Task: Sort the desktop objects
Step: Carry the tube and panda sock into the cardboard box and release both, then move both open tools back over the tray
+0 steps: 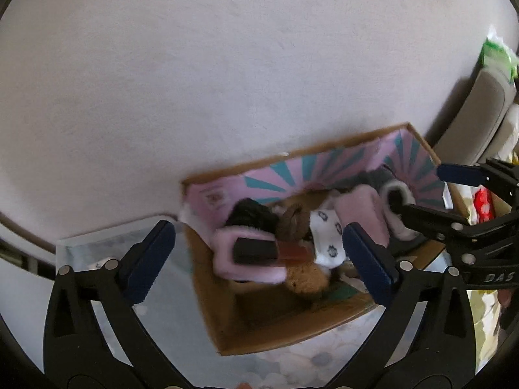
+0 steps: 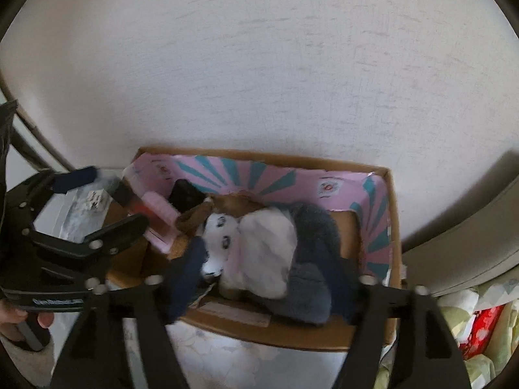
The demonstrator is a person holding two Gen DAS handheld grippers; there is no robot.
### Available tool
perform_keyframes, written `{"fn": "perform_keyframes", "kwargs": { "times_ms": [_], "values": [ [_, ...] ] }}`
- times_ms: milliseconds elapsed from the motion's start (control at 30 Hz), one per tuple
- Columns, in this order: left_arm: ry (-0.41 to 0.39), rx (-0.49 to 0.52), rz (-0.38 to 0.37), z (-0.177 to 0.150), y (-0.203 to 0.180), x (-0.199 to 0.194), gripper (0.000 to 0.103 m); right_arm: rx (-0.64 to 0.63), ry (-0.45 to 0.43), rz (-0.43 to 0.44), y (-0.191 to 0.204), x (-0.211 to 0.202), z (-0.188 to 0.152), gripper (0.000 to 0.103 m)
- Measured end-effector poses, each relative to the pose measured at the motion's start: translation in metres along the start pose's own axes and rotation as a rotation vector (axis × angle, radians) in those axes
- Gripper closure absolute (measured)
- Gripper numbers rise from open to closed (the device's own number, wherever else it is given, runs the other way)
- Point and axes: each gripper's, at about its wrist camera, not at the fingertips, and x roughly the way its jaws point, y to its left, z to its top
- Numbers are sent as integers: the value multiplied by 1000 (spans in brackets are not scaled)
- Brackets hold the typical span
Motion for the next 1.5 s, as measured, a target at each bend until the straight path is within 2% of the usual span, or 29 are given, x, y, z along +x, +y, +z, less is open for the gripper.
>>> {"fn": "perform_keyframes", "kwargs": {
  "times_ms": [233,433,667,833,1000,1100,1333,1433,1500],
  "values": [
    [-32,-72,46,2,36,-22,0,-22,-73,-35,7,-24,1,19],
    [-59,-113,76,-3,66,-45,0,-49,-95,-17,27,-30,1,19],
    [-98,-135,176,-18,111,-82,0,-94,-166,8,53,-56,4,18],
    [-140,-187,248,-32,154,-117,0,-134,-202,70,85,-69,13,18],
    [-140,-203,312,-55,192,-136,0,-190,-225,135,127,-69,24,18],
    [-112,-187,298,-74,204,-134,0,-224,-206,198,152,-63,35,18],
    [-57,-152,266,-122,221,-99,0,-337,-123,260,212,-33,49,18],
    [-54,-147,191,-138,229,-72,0,-491,-77,300,243,-10,49,19],
    [-52,-139,142,-143,236,-53,0,-672,-32,307,267,12,50,19]
  ]
}}
